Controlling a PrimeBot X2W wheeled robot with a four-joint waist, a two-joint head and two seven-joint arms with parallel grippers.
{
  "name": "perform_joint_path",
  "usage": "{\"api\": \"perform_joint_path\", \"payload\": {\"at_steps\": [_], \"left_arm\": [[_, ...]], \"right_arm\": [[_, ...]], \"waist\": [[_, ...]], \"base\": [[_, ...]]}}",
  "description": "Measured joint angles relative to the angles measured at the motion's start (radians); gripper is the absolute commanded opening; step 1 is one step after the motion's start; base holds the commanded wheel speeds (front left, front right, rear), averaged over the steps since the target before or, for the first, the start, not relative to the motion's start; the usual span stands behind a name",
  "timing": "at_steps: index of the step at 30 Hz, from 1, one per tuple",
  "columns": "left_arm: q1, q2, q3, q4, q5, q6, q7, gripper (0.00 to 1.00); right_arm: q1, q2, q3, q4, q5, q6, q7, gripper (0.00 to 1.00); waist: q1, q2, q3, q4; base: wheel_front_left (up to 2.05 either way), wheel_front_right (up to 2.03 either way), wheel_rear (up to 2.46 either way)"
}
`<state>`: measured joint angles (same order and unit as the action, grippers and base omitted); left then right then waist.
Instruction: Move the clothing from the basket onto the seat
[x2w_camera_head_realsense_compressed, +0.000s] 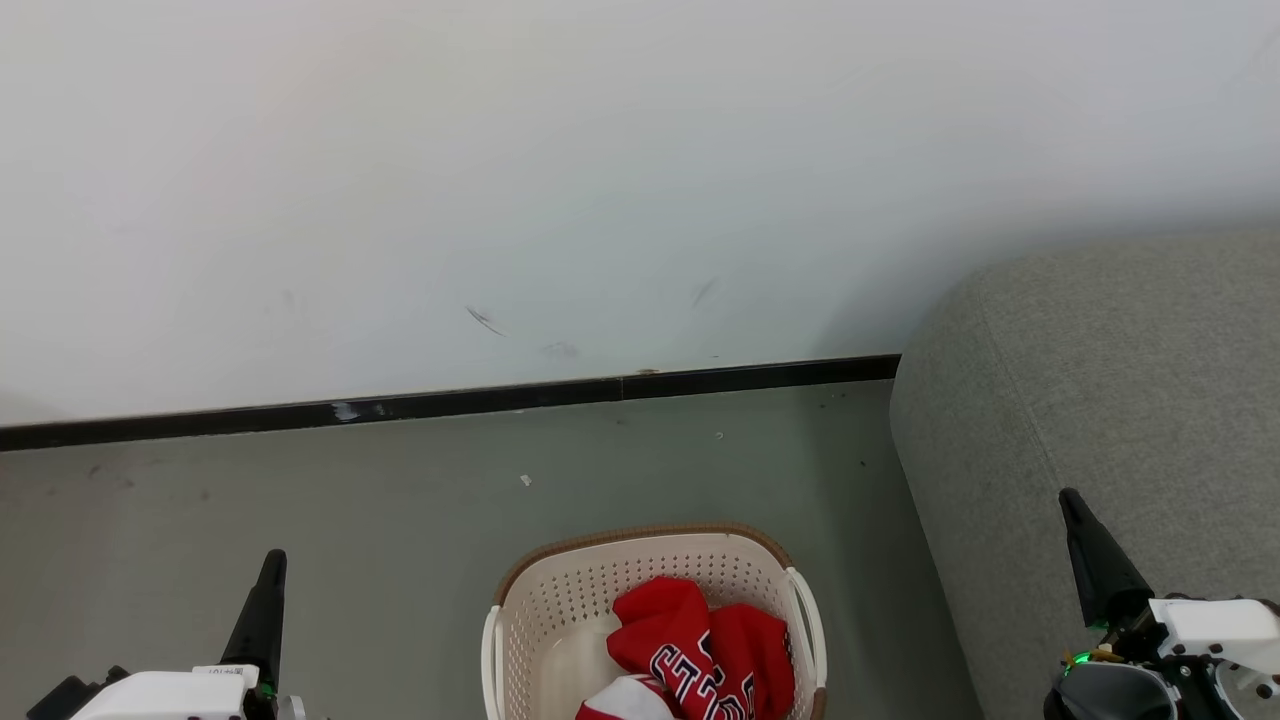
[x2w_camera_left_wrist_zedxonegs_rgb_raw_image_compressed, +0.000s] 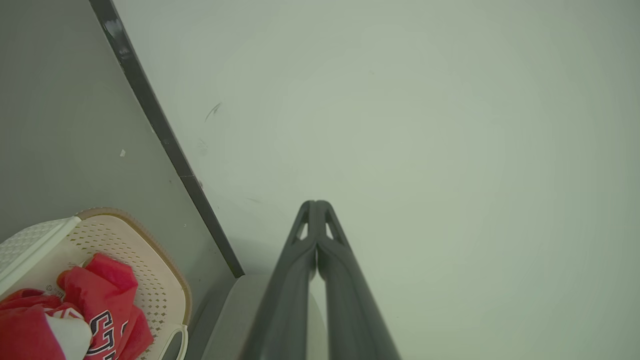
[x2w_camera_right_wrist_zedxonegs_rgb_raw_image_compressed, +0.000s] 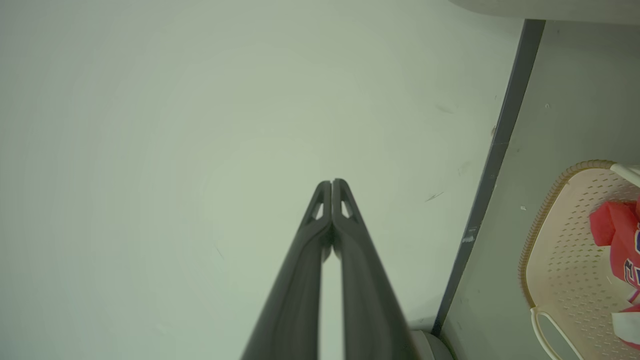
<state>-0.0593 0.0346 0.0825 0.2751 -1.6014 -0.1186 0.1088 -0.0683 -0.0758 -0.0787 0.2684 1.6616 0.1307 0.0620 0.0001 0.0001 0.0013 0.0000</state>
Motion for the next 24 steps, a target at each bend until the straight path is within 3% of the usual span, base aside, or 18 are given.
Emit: {"api": "perform_joint_path", "payload": {"at_steps": [24], "left_arm": [[0.0,0.0,0.0,0.0,0.0,0.0,0.0,0.0]], "right_arm": [[0.0,0.001,-0.001,0.0,0.0,0.0,0.001,0.0]], "waist": [[0.0,0.0,0.0,0.0]], "base": [[0.0,0.0,0.0]]}}
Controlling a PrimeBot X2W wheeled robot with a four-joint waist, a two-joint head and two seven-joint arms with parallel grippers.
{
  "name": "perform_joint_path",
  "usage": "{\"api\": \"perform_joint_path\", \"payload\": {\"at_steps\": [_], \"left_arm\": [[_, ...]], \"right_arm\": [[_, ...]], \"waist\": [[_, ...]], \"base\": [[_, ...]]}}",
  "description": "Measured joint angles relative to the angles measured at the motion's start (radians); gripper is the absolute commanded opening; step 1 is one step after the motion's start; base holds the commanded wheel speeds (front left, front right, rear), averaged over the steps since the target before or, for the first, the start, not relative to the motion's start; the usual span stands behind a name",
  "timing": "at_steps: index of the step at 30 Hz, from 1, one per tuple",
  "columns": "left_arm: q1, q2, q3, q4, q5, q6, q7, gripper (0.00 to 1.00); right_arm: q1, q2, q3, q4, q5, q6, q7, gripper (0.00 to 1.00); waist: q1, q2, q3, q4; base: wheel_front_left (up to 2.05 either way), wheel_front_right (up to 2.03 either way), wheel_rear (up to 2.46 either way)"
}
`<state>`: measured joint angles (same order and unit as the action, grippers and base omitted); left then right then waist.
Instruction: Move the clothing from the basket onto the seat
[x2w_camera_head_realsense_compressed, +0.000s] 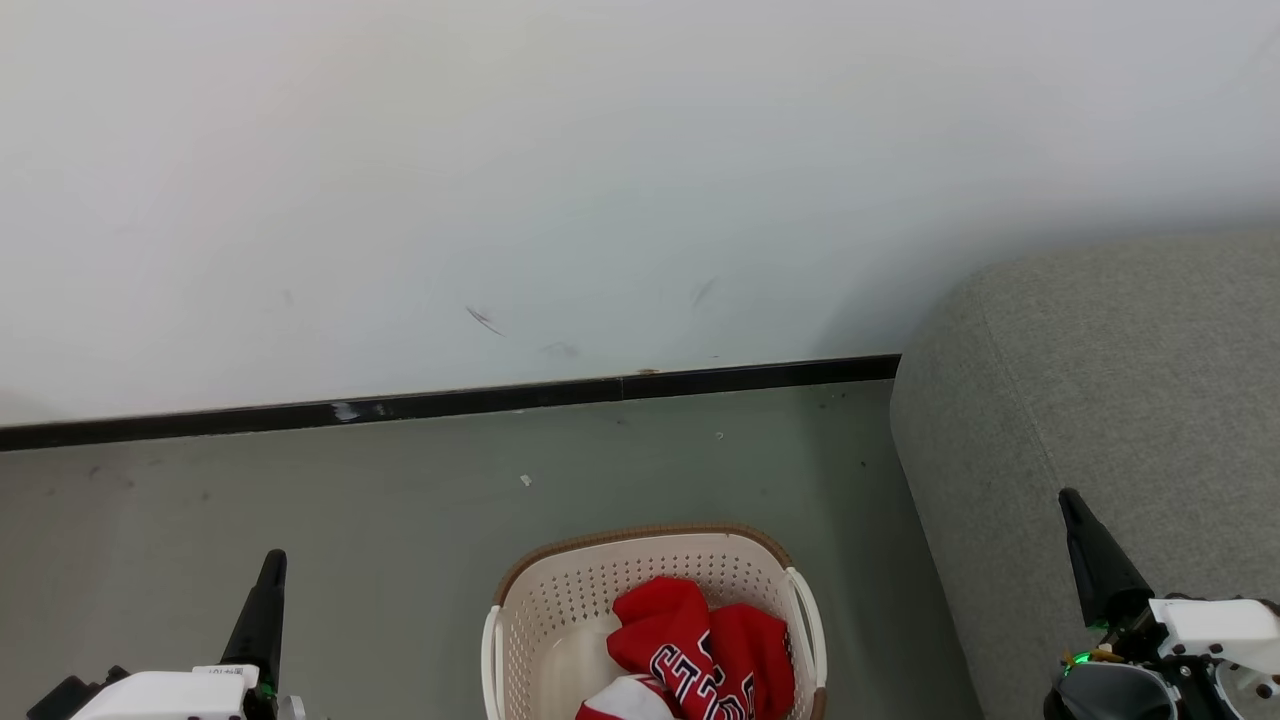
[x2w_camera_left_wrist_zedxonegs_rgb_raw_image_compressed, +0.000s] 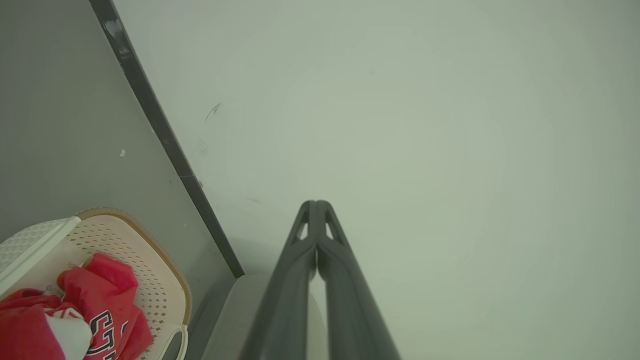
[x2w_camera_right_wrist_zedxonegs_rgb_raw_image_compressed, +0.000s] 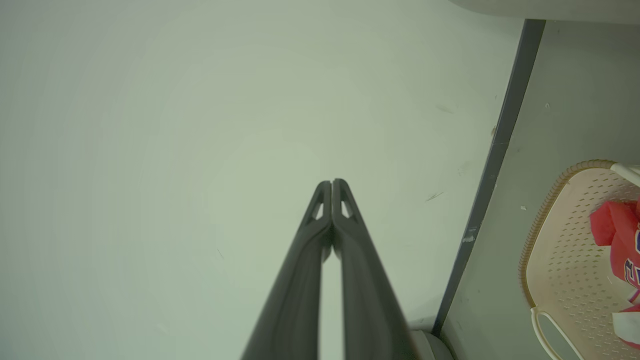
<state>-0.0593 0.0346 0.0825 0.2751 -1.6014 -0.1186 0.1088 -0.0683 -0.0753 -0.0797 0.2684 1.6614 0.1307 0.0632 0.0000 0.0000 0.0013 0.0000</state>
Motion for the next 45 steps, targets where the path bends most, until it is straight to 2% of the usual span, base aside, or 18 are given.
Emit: {"api": "perform_joint_path", "payload": {"at_steps": [33,34,36,37,38,39,45], "left_arm": [[0.0,0.0,0.0,0.0,0.0,0.0,0.0,0.0],[0.0,0.0,0.0,0.0,0.0,0.0,0.0,1.0],[0.007,-0.004,-0.001,0.008,0.0,0.002,0.0,1.0],[0.014,-0.009,-0.002,0.02,0.001,0.002,0.0,0.0],[0.025,-0.014,-0.004,0.031,0.001,0.002,0.0,0.0],[0.034,-0.02,-0.004,0.042,0.001,0.002,0.0,1.0],[0.05,-0.029,-0.017,0.044,0.007,0.002,-0.006,1.0]], "right_arm": [[0.0,0.001,-0.002,0.0,0.0,0.0,0.0,0.0],[0.0,0.001,-0.002,0.0,0.0,0.0,0.0,1.0],[0.005,0.006,-0.001,0.008,0.0,0.0,0.0,1.0],[0.012,0.012,0.0,0.018,0.0,0.0,0.0,0.0],[0.024,0.018,0.001,0.029,0.0,0.0,0.0,0.0],[0.035,0.024,0.001,0.04,0.0,0.0,0.0,1.0],[0.06,0.033,0.005,0.04,-0.013,0.0,-0.012,1.0]], "waist": [[0.0,0.0,0.0,0.0],[0.0,0.0,0.0,0.0],[0.0,0.0,0.0,0.0],[0.0,0.0,0.0,0.0],[0.0,0.0,0.0,0.0],[0.0,0.0,0.0,0.0],[0.0,0.0,0.0,0.0]], "base": [[0.0,0.0,0.0],[0.0,0.0,0.0],[0.0,0.0,0.0],[0.0,0.0,0.0],[0.0,0.0,0.0],[0.0,0.0,0.0],[0.0,0.0,0.0]]}}
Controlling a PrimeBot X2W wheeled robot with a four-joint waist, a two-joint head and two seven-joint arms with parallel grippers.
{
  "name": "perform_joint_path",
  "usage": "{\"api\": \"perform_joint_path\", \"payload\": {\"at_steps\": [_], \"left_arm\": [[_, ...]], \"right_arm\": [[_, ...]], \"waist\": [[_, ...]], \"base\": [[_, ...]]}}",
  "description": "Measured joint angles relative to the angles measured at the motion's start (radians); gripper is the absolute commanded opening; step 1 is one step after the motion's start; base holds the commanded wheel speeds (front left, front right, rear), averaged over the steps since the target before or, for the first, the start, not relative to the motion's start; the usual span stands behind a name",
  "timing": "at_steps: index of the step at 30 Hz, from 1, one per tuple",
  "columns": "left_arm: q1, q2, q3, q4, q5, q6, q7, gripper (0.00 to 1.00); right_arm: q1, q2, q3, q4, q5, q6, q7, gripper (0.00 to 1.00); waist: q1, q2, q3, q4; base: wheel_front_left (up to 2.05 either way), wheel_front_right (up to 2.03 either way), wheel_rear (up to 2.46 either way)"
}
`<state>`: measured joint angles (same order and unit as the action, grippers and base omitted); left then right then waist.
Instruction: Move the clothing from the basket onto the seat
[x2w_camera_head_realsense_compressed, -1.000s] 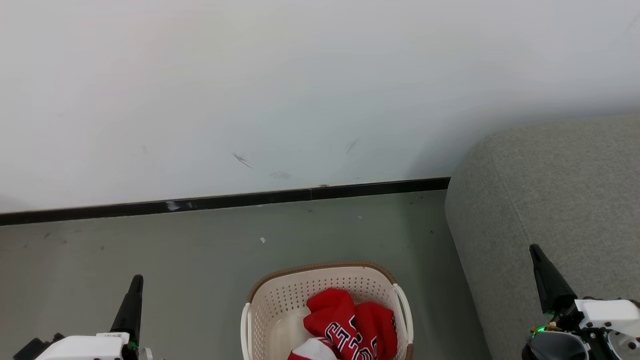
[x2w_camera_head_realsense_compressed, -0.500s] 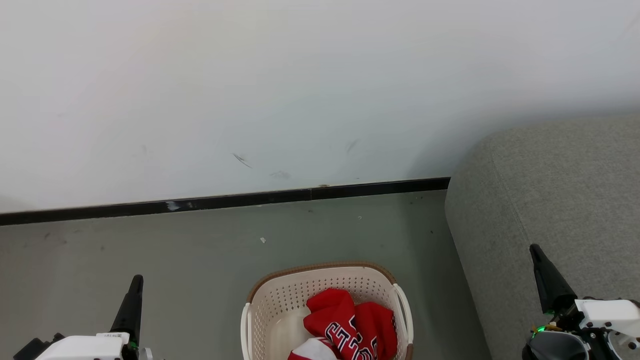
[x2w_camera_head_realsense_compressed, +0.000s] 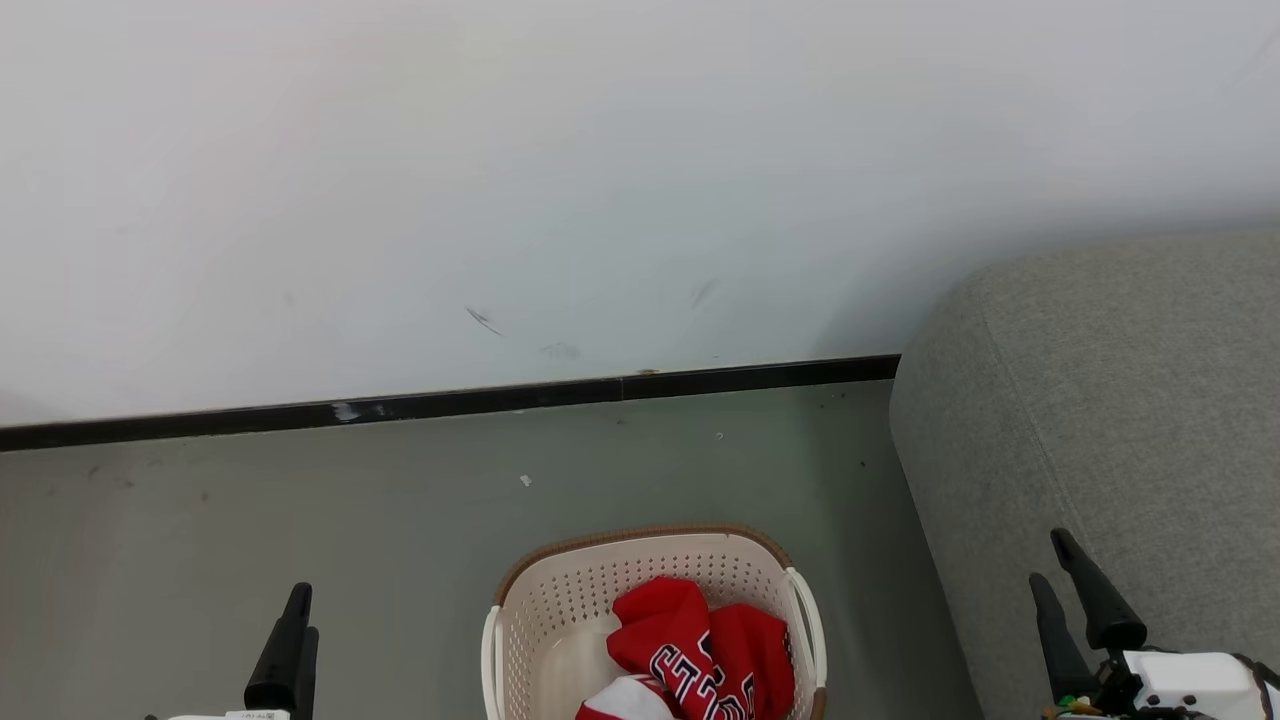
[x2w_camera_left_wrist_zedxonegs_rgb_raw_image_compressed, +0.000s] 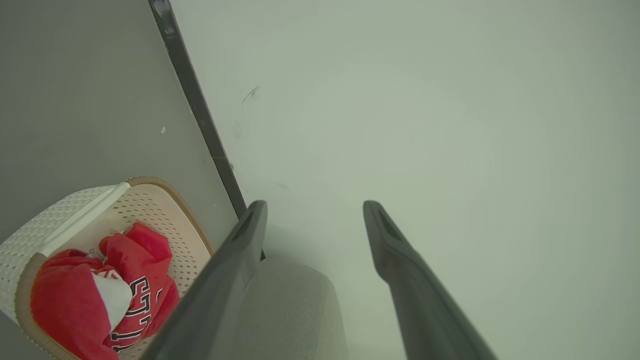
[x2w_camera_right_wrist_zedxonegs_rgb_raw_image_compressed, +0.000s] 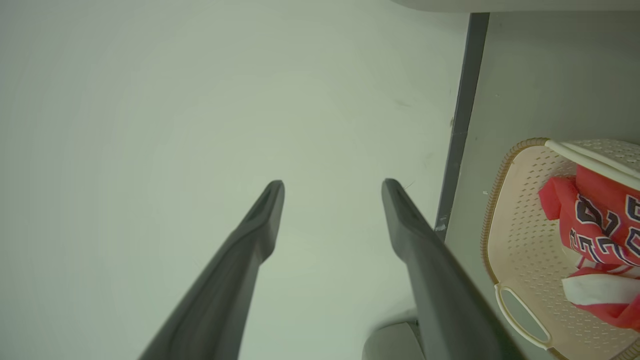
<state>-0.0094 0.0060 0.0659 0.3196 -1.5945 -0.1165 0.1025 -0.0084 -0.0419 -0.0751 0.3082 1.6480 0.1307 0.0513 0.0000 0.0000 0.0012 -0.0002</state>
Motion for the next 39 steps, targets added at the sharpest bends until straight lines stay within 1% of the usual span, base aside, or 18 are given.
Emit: {"api": "perform_joint_path", "payload": {"at_steps": [7,13,18,22,31,39], "left_arm": [[0.0,0.001,-0.016,-0.016,0.032,0.0,-0.026,1.0],[-0.001,0.01,-0.032,-0.032,0.086,0.0,-0.052,1.0],[-0.001,0.028,-0.047,-0.047,0.143,0.004,-0.07,1.0],[-0.002,0.033,-0.062,-0.057,0.2,0.01,-0.087,1.0],[-0.003,0.057,-0.1,-0.082,0.346,0.035,-0.117,1.0],[-0.003,0.064,-0.128,-0.113,0.489,0.067,-0.149,1.0]], "right_arm": [[0.0,0.0,0.013,-0.009,-0.054,0.0,-0.021,1.0],[0.0,0.0,0.014,-0.03,-0.142,0.0,-0.041,1.0],[0.0,0.0,0.016,-0.048,-0.24,0.0,-0.053,1.0],[0.0,0.0,0.022,-0.068,-0.325,0.0,-0.064,1.0],[0.0,0.0,0.044,-0.084,-0.511,0.0,-0.092,1.0],[0.001,0.0,0.063,-0.104,-0.666,0.0,-0.119,1.0]], "waist": [[0.0001,0.0,-0.001,0.0],[0.0007,0.0,-0.003,0.0],[0.0033,0.0,-0.006,0.0],[0.0065,0.0,-0.008,0.0],[0.0128,0.0,-0.018,0.002],[0.014,0.0,-0.027,0.003]], "base": [[0.0,0.0,0.0],[0.0,0.0,0.0],[0.0,0.0,0.0],[0.0,0.0,0.0],[0.0,0.0,0.0],[0.0,0.0,0.0]]}}
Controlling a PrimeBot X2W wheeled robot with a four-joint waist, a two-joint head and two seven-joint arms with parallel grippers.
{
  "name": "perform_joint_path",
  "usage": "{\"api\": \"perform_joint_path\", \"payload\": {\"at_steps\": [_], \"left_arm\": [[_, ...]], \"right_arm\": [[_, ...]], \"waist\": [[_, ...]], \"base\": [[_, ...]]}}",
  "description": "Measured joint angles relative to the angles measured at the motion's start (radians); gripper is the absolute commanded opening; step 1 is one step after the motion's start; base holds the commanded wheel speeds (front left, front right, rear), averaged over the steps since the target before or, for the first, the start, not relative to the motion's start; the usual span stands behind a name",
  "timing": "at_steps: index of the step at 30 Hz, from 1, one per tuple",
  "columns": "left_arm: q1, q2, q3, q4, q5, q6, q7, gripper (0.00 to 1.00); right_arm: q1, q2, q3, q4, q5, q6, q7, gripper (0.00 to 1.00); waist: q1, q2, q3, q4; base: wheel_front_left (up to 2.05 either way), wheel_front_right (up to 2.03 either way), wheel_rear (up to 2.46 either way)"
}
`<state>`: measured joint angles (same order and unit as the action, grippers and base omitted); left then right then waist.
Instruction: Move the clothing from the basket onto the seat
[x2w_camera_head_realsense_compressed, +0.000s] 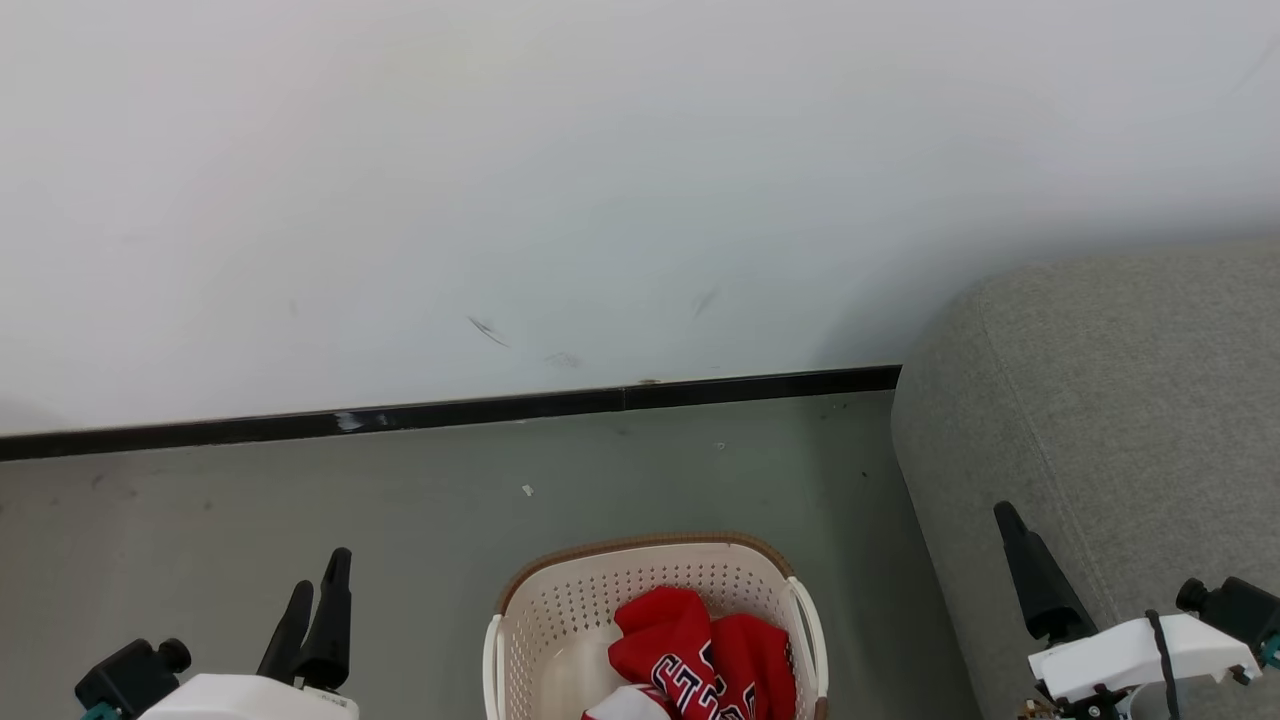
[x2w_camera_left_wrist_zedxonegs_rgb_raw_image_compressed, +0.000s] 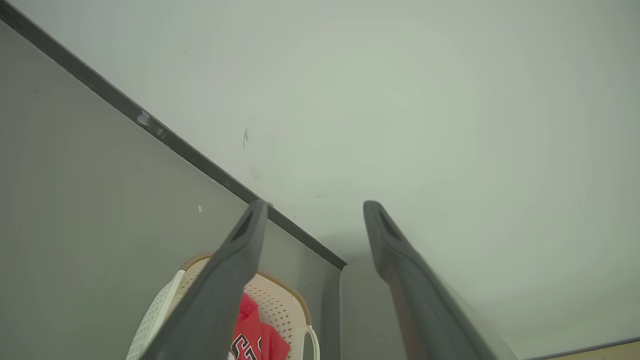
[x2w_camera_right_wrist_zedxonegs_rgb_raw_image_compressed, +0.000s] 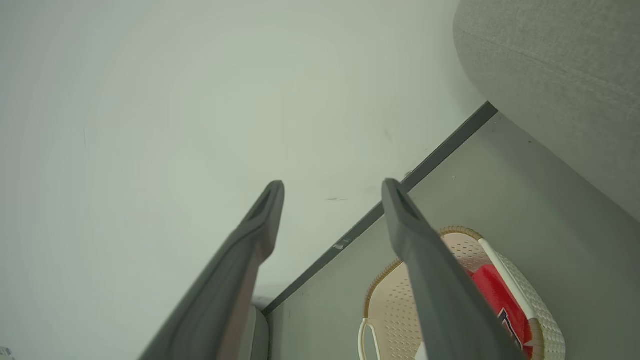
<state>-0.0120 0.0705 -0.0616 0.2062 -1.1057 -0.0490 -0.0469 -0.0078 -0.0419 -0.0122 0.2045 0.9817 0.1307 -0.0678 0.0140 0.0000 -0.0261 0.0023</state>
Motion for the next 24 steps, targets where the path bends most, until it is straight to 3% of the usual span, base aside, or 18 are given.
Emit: {"api": "perform_joint_path", "payload": {"at_steps": [5,17,24], "left_arm": [[0.0,0.027,-0.03,-0.016,0.122,0.022,-0.017,1.0],[0.001,0.045,-0.097,-0.053,0.364,0.088,-0.061,1.0],[0.001,0.048,-0.115,-0.067,0.445,0.113,-0.081,1.0]], "right_arm": [[0.002,0.0,0.01,-0.002,-0.1,0.0,-0.015,1.0],[0.005,0.0,0.029,-0.03,-0.309,0.0,-0.058,1.0],[0.005,0.0,0.03,-0.04,-0.402,0.0,-0.076,1.0]], "waist": [[-0.0017,0.0,-0.004,0.0],[-0.0103,0.0,-0.005,-0.002],[-0.0123,0.0,-0.004,-0.004]], "base": [[0.0,0.0,0.0],[0.0,0.0,0.0],[0.0,0.0,0.0]]}}
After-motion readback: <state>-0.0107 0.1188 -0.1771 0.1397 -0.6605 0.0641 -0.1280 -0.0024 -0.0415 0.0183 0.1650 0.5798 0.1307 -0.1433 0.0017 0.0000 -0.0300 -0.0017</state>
